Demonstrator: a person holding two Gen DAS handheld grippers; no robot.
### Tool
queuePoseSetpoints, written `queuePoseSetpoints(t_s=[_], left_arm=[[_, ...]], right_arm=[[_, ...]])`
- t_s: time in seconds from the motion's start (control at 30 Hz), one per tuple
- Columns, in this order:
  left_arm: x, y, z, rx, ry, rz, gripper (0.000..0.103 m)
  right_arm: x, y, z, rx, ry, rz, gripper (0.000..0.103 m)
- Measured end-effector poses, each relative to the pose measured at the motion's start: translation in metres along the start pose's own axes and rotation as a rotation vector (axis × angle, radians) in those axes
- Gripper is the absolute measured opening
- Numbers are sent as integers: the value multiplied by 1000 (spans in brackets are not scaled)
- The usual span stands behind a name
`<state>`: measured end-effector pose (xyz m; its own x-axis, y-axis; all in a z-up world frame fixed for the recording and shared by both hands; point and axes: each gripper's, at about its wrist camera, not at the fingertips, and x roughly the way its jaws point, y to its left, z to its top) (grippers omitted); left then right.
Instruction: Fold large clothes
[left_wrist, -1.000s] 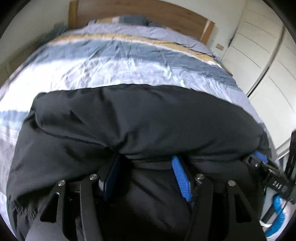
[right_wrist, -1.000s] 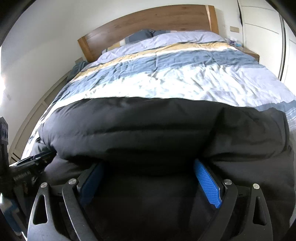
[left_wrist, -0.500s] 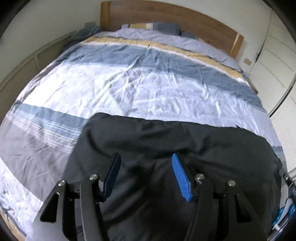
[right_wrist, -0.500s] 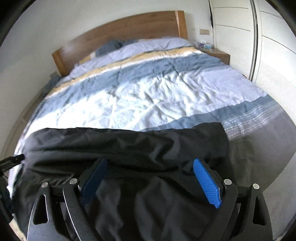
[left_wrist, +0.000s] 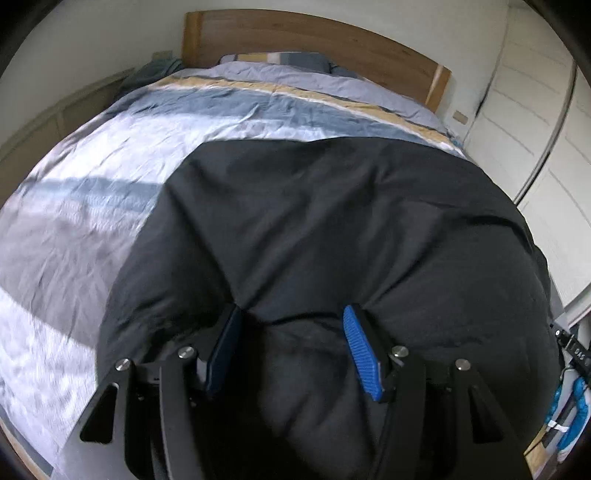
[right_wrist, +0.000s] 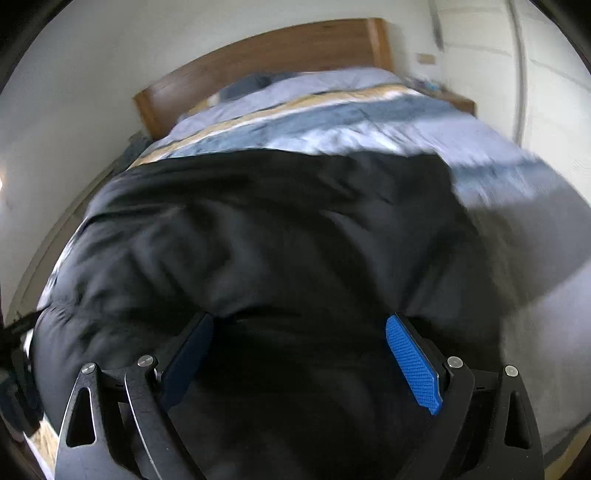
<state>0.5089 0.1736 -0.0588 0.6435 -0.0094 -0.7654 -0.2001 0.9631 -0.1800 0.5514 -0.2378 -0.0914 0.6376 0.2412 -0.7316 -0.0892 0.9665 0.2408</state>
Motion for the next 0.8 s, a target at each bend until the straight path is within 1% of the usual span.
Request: queuePoseSetpoints(t_s=[0.07, 0.17, 0.23, 0.3, 0.37, 0.43, 0.47, 0.5, 0.57, 0.67, 0.73, 0.8], left_arm=[[-7, 7, -4, -6, -15, 25, 56], [-20, 4, -10, 6, -34, 47, 56], [-31, -3, -13, 24, -67, 63, 56], [-39, -8, -19, 18, -86, 45, 56], [-43, -13, -26, 26, -96, 27, 56], [-46, -20, -35, 55, -108, 26, 56], [-46, -21, -38, 63, -106, 24, 56], [-45, -22, -42, 66, -101, 21, 56], [-44, -23, -48, 76, -97, 25, 56], [-45, -22, -53, 93, -90, 37, 56], [-47, -22, -55, 108, -82, 48, 56], [-51, -26, -56, 123, -87, 61, 56]], right_arm=[[-3, -24, -5, 44, 4, -42, 93], [-14, -37, -7, 23, 6, -138, 93], [-25, -34, -9, 19, -11, -133, 93], [-41, -24, -13, 5, -39, -96, 93], [-53, -4, -21, -39, -57, -48, 93], [-58, 10, -30, -69, -62, -10, 93], [-59, 18, -36, -84, -55, 19, 94], [-58, 21, -40, -92, -49, 30, 94], [-51, 24, -50, -118, -23, 16, 94], [-45, 11, -59, -90, 4, -2, 95], [-48, 8, -59, -88, 5, -61, 95], [-51, 4, -58, -81, 4, -97, 95]])
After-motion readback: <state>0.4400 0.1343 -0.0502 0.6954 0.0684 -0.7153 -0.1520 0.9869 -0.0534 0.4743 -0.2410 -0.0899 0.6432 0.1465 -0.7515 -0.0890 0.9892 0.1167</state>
